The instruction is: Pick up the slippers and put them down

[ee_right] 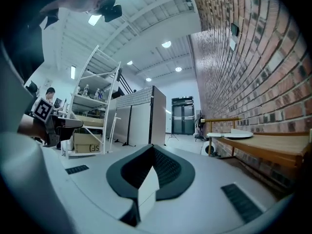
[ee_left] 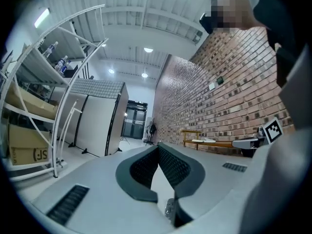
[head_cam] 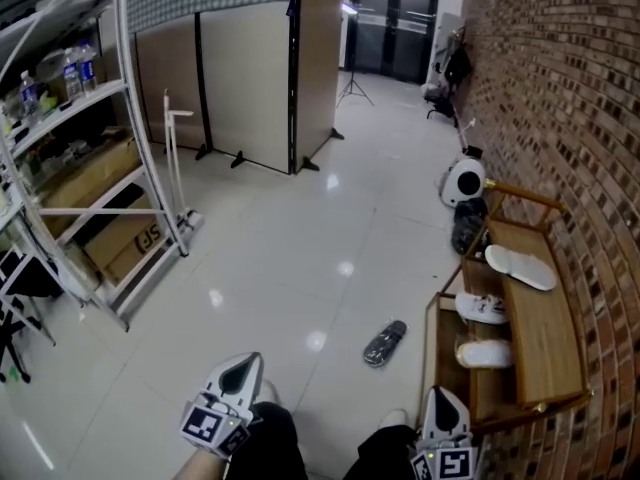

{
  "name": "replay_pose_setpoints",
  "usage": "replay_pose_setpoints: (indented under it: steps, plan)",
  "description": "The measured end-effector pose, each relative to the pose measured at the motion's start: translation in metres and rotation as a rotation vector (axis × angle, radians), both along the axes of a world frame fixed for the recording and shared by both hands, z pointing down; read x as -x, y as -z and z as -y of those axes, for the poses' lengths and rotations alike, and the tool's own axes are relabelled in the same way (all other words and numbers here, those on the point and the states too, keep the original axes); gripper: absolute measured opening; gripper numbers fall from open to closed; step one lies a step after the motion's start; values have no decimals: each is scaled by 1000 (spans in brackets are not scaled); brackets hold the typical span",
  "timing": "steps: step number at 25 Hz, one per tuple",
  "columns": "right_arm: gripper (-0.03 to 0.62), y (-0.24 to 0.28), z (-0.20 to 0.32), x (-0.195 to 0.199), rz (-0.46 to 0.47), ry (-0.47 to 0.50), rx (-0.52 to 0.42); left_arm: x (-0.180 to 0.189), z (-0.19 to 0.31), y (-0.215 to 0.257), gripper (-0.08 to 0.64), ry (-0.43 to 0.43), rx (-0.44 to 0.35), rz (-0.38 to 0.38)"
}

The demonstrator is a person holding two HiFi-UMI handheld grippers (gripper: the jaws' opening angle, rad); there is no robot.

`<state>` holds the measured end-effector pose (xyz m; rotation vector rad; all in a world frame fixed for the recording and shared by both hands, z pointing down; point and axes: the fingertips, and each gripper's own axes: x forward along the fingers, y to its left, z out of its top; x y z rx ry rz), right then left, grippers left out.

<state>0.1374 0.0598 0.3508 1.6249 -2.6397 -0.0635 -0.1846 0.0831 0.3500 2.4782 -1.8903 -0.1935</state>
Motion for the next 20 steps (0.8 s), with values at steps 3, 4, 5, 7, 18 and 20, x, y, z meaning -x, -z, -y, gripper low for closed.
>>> replay_pose_setpoints:
  steps: [3,4,5,7,18,20]
  plan:
    - [8,1,24,3,-6,7,13,-4,25,1,3,-7,-7,4]
    - [8,1,31,3,-5,10,15,-5,33,3,3,-10,-8,5]
    - [8,2,37,4,-4,11,15,-6,39,4,3,-13,-8,6]
    - [8,6,48,5,-6,7,8,-7,52,5,3,-22,-4,12]
    - [8,19,111,6,2,-47,-5,-14,128,28,3,-73,-36,42]
    - [8,19,119,9,0,-53,-4,-14,139,29,3,-84,-36,38]
